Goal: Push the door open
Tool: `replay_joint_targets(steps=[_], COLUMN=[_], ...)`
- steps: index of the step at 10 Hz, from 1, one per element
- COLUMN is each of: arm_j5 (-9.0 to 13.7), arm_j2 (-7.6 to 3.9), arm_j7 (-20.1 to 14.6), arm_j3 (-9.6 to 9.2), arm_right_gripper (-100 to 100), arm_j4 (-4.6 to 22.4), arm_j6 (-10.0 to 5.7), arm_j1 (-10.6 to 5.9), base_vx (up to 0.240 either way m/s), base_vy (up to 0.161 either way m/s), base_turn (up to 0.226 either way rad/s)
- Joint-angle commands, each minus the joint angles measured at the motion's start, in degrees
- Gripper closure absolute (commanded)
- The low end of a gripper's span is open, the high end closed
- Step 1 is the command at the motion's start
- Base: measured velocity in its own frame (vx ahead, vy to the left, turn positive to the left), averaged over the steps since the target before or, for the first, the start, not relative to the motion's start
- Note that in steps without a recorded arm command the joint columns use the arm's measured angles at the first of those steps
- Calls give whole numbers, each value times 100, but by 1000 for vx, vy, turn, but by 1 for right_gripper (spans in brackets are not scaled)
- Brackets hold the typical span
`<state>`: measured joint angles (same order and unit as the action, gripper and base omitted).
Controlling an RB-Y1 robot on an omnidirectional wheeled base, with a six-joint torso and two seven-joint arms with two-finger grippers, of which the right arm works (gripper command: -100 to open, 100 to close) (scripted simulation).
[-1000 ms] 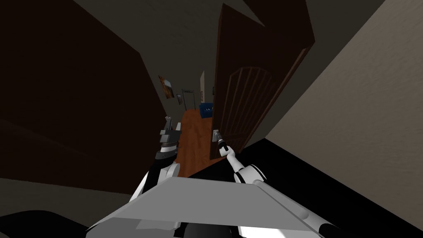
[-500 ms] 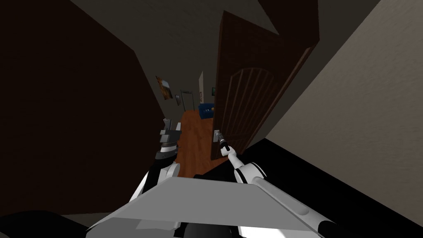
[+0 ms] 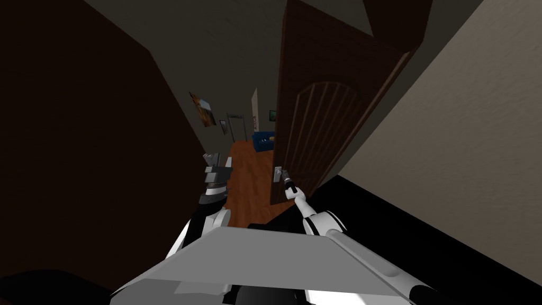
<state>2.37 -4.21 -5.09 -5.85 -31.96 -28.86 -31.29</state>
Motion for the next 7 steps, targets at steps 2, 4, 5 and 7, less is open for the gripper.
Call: replay_joint_targets(steps=[2,4,5,7], arm_j5=[-3,-4,-4,-5], arm_j2=[7,38,60,145], arm_j7=[-16,-36,-45,-66], arm_j3=[-26,-53,-64,-92], arm_right_gripper=[-100,-100,-100,-100], arm_j4=[-10,-25,-30,-45], arm_j6=[0,-5,-7,-12], arm_j1=[10,17,20,26], base_vx=[-177,-230,-206,-240], base_vy=[-26,-19,-1,3], base_turn=[4,-20,-12,-17])
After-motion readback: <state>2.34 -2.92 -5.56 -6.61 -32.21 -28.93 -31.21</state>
